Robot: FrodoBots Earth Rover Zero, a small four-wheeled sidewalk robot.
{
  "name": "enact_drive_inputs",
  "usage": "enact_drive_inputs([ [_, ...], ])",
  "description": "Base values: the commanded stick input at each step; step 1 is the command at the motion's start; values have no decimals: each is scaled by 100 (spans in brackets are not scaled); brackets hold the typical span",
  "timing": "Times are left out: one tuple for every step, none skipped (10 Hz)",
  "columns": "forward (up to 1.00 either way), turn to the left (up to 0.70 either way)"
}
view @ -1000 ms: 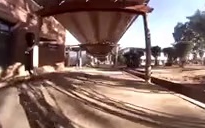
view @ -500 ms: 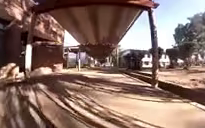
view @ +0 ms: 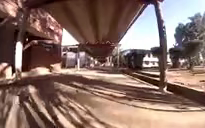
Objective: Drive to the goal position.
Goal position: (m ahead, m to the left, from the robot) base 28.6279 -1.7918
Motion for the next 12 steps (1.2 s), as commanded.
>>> enact_drive_inputs([
  [85,0],
  [85,0],
  [85,0],
  [85,0],
  [85,0],
  [0,0],
  [0,0],
  [0,0],
  [0,0],
  [0,0],
  [0,0],
  [0,0],
])
